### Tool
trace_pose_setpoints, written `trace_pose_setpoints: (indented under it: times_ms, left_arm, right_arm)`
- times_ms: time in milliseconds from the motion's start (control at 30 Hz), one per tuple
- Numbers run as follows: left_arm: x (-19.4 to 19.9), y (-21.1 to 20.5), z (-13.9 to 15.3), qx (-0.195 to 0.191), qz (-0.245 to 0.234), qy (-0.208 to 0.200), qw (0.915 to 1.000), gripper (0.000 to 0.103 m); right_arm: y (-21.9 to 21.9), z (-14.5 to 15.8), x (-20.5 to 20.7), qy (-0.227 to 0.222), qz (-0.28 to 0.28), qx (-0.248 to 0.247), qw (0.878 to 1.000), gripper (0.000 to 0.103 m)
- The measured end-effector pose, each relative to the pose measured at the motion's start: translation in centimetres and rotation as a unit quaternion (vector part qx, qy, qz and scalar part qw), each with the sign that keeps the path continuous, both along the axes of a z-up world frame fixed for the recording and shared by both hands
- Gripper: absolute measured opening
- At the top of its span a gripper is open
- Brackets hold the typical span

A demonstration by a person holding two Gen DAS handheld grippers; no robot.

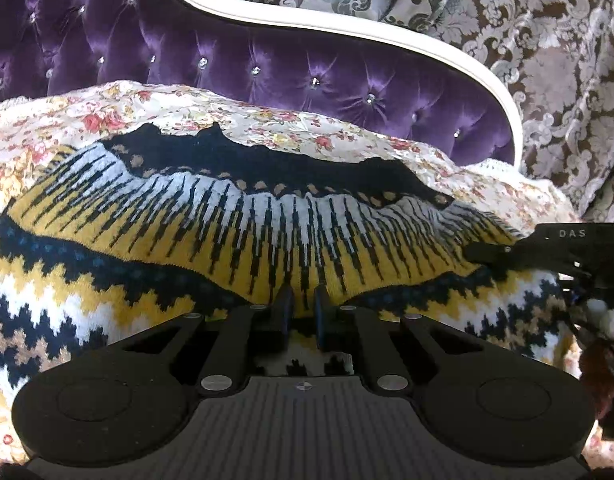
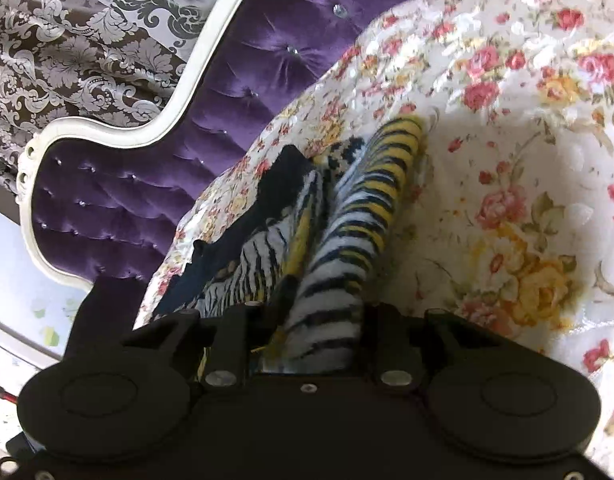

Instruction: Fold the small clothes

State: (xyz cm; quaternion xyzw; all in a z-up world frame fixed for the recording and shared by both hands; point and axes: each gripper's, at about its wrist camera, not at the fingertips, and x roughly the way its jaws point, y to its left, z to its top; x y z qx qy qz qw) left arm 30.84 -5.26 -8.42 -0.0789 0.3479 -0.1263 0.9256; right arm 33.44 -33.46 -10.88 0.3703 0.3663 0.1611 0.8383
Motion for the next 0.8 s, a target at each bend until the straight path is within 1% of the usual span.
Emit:
trace_pose_setpoints:
  times_ms: [67, 167, 300, 400, 500, 633, 800]
  left_arm:
    - [0.0, 0.2, -0.1, -0.011, 0.003, 0.0, 0.9999, 0.012]
    - [-0.1, 0.4, -0.3, -0.023, 0.01, -0.004, 0.9997, 0.011]
    - [-0.3, 0.7, -0.5, -0.043, 0.021, -0.01, 0.9988, 0.011]
    - [-0.5, 1.1, -0.8, -0.062, 0.031, -0.013, 0.9975, 0.011]
    - [-0.8, 1.7, -1.2, -0.09, 0.04, -0.018, 0.995, 0.011]
    - [-1.3, 3.0, -1.7, -0.143, 0.057, -0.015, 0.9879, 0.011]
    - [-2.3, 5.0, -1.9, -0.21, 0.074, 0.008, 0.9748, 0.011]
  right_arm:
    - [0.6, 1.4, -0.5, -0.019, 0.002, -0.025, 1.0, 0.035]
    - [1.4, 3.8, -1.3, -0.043, 0.006, -0.046, 0.998, 0.034]
    - [3.1, 5.9, -0.6, -0.047, 0.018, -0.04, 0.998, 0.034]
    - [5.7, 8.0, 0.3, -0.054, 0.043, -0.057, 0.996, 0.034]
    - [8.6, 9.8, 1.2, -0.061, 0.074, -0.062, 0.993, 0.034]
    - [13.1, 11.2, 2.2, -0.065, 0.113, -0.079, 0.988, 0.034]
    - [18.5, 11.3, 3.2, -0.054, 0.152, -0.09, 0.983, 0.034]
